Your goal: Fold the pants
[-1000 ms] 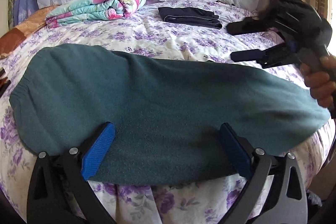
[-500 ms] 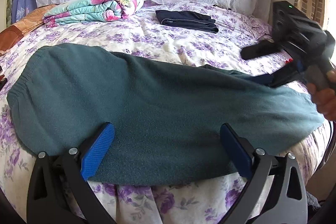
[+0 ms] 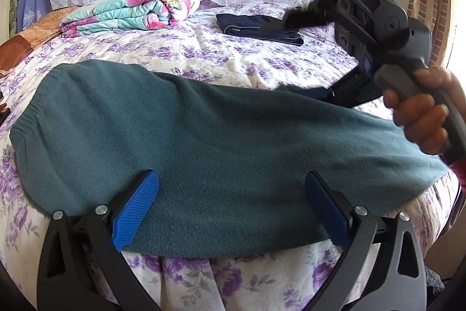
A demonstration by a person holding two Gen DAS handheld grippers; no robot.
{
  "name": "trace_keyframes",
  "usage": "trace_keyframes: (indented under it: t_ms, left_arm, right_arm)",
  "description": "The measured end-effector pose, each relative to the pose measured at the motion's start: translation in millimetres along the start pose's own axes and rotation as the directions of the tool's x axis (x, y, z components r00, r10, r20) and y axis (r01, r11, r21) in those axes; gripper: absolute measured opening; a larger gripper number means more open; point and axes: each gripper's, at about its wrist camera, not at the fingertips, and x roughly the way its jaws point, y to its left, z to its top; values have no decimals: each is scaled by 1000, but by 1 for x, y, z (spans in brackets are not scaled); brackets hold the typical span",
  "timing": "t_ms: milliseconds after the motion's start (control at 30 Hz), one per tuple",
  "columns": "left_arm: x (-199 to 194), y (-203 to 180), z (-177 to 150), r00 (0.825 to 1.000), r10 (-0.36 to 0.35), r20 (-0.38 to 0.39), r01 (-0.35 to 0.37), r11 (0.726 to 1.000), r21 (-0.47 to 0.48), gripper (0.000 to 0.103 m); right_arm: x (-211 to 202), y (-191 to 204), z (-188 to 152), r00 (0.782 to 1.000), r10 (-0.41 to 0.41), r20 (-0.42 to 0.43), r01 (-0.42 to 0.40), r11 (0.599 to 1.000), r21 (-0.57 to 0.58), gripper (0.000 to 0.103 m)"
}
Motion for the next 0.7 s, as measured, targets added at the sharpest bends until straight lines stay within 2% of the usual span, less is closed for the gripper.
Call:
trace_keyframes:
  t_ms: [100,200,233,333,400,467,533,567,600,633,700]
  left_arm:
    - [0,0,0,1000,1,-1,-1,1000,0,98]
    - [0,0,0,1000,1,-2,-1,1000,0,98]
    - [0,0,0,1000,2,-3,-2,1000,0,98]
    - [1,0,0,1000,3,-6,-3,1000,0,98]
    - [1,0,1,1000,4,-13,-4,1000,-3,98]
    - [0,1,2,1000,1,-16,-1,1000,-10,98]
    - [-3,4,4,1000,-8,-18,8,1000,-23,98]
    - [-6,6,5,1000,-21,-21,20,999,-41,98]
    - [-8,9,7,999,-36,-25,34,998,-59,98]
    - [-11,11,9,998,-50,-28,48,996,-78,98]
    - [-17,22,15,997,-75,-27,71,989,-129,98]
  right_arm:
    - [-15,-12,16,995,34,91,-35,999,16,83]
    - [-9,-32,25,997,30,67,-35,996,78,76]
    - [-5,-32,26,998,19,60,-23,997,69,71]
    - [-5,-26,23,998,-30,57,30,1000,3,65]
    - [-6,-18,18,993,-105,46,108,993,-55,58]
    - [-14,-6,13,970,-225,93,237,960,-147,57]
    - [-28,1,8,944,-290,158,320,923,-216,51]
    - [-35,4,6,924,-327,199,368,901,-230,50]
    - [-43,11,1,893,-371,253,433,863,-260,50]
    - [-45,16,-3,882,-383,273,456,841,-291,49]
    - [-42,26,-17,877,-398,270,475,802,-361,48]
